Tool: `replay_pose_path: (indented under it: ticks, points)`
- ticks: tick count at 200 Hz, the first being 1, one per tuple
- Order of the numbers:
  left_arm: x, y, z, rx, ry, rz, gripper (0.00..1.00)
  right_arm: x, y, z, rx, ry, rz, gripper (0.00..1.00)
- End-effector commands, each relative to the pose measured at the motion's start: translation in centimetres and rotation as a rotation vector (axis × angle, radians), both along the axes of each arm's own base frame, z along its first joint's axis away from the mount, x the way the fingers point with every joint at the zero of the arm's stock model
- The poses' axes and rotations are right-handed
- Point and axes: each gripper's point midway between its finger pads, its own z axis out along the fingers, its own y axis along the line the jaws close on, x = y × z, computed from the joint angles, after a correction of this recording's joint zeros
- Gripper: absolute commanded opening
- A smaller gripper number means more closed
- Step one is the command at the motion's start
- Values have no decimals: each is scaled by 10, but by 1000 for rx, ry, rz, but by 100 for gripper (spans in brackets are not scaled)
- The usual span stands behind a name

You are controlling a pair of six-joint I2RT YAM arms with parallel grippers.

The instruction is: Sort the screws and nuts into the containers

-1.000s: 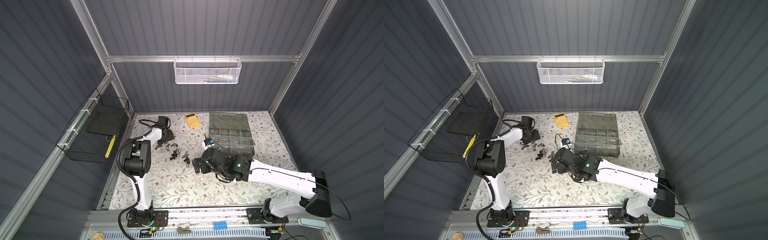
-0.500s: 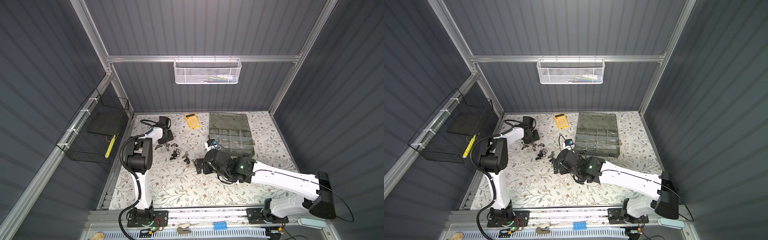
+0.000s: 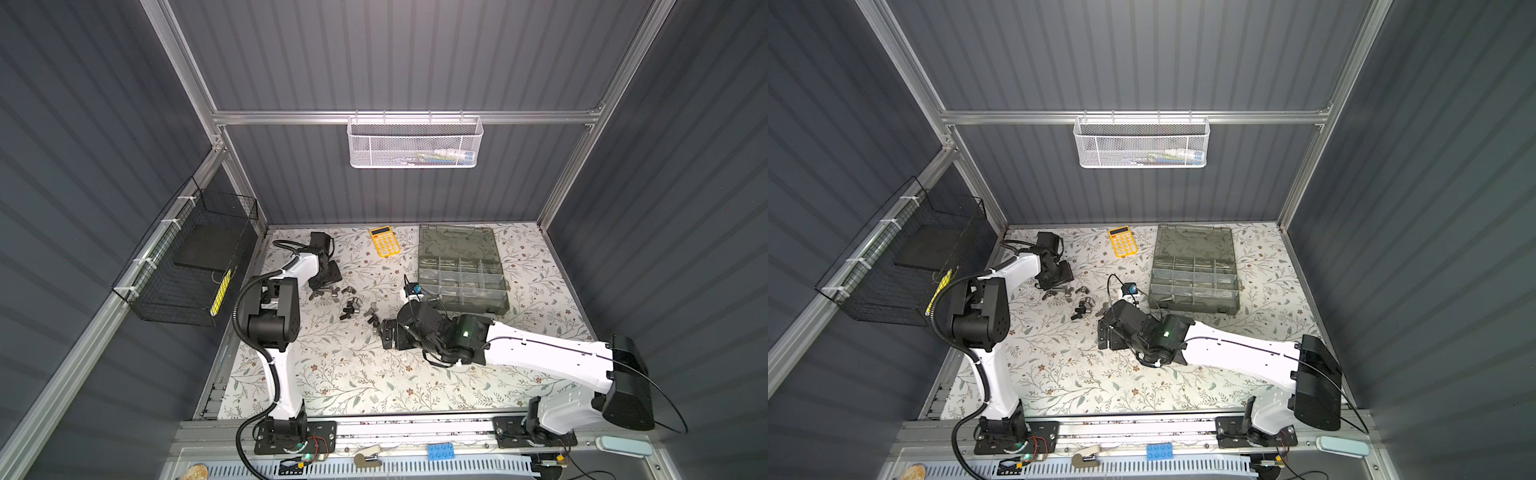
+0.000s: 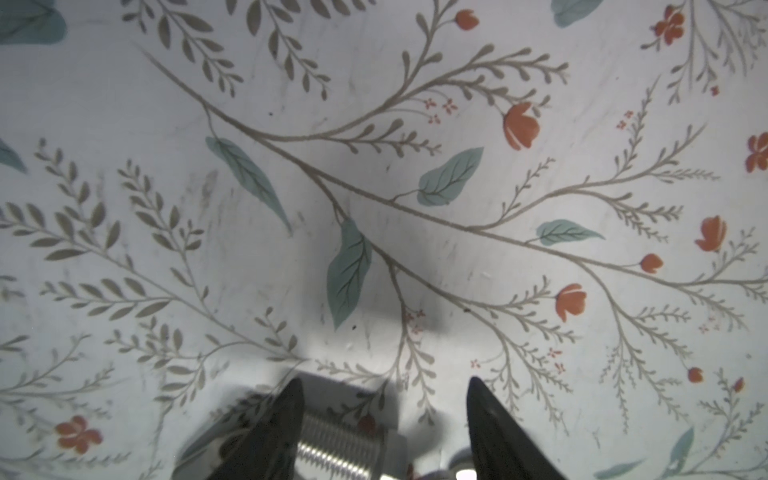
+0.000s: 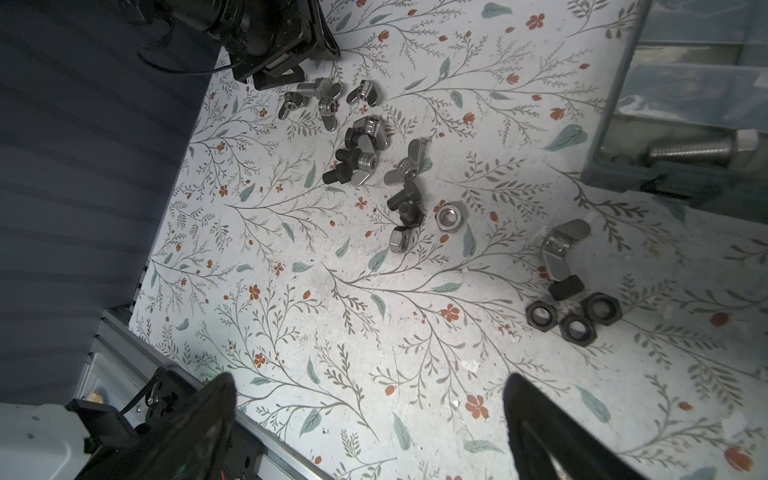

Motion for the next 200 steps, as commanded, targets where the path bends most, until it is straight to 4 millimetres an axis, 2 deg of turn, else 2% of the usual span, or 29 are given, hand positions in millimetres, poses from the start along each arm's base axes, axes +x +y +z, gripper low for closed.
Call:
replay_pose_path:
  ticks: [1,41,71,110,142,168,200]
  points:
    - [-5,7,5,-6,70,-47,63,4,16,-8,18,-1,4,99]
    - [-9,6,-2,-5,90,-83,64,25,42,3,-33,-62,39,99]
    - [-8,4,-10,-13,103,-95,64,36,49,-1,-8,-56,28,99]
    - [-6,10,-11,-15,111,-92,65,41,42,-10,-11,-30,5,99]
    - [-6,11,-23,-37,148,-87,64,48,35,-22,19,28,-19,99]
    - [-6,10,-28,-39,162,-89,62,56,21,-28,20,52,-62,99]
    - [-8,9,-31,-50,172,-91,61,61,4,-26,41,57,-115,99]
